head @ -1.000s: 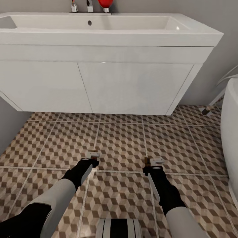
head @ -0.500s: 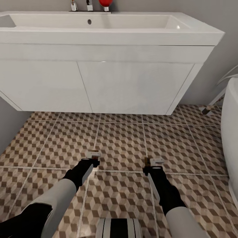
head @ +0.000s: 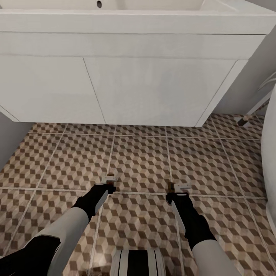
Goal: Take the four mousetraps from the cabinet in the bathroom and place them on the bathroom floor. Make sure all four end up on the same floor surface, and ensure that at least two of them are either under or directly next to the same bathroom sink.
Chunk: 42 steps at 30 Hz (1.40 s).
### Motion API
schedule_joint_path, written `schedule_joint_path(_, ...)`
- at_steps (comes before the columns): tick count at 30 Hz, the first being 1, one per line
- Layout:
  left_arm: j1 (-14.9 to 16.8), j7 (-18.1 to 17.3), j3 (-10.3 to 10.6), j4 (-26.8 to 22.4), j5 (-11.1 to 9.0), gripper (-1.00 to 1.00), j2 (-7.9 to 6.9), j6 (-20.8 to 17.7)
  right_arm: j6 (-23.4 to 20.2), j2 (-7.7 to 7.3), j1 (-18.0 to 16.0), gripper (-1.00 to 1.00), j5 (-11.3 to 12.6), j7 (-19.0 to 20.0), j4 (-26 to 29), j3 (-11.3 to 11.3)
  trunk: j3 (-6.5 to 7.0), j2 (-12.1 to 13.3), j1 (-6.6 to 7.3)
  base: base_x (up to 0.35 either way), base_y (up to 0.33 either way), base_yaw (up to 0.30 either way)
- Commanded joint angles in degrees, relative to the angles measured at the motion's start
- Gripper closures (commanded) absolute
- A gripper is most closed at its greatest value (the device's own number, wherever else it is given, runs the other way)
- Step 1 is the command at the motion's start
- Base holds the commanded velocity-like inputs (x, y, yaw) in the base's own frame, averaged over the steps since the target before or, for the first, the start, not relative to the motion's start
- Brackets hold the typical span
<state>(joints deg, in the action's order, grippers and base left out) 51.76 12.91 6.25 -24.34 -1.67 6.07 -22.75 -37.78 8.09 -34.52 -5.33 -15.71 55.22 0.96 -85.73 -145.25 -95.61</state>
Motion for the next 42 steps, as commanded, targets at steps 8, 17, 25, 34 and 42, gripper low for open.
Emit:
schedule_joint_path(8, 0.01, 0.45, 0.43, -0.10, -0.07, 1.00, -0.09, -0.36, -0.49, 0.00, -0.02, 1.00, -0.56, 0.08, 1.49, 0.09, -1.81, -0.12, -0.19, 0.000, 0.000, 0.000)
schedule_joint_path(17, 0.01, 0.45, 0.43, -0.07, -0.11, 1.00, -0.01, -0.36, -0.54, 0.00, -0.02, 1.00, -0.53, 0.14, 1.89, 0.13, -2.48, -0.16, -0.27, 0.000, 0.000, 0.000)
schedule_joint_path(25, 0.01, 0.45, 0.43, -0.09, -0.14, 1.00, -0.01, -0.36, -0.54, 0.00, -0.02, 1.00, -0.48, 0.15, 1.91, 0.13, -4.25, -0.27, -0.48, 0.000, 0.000, 0.000)
schedule_joint_path(34, 0.01, 0.45, 0.42, -0.10, -0.09, 1.00, -0.01, -0.36, -0.54, 0.00, -0.02, 1.00, -0.47, 0.15, 1.91, 0.14, -4.47, -0.28, -0.50, 0.000, 0.000, 0.000)
schedule_joint_path(42, 0.01, 0.45, 0.42, -0.08, -0.09, 1.00, -0.02, -0.36, -0.54, 0.03, -0.02, 1.00, -0.53, 0.15, 2.00, 0.13, -4.47, -0.28, -0.50, 0.000, 0.000, 0.000)
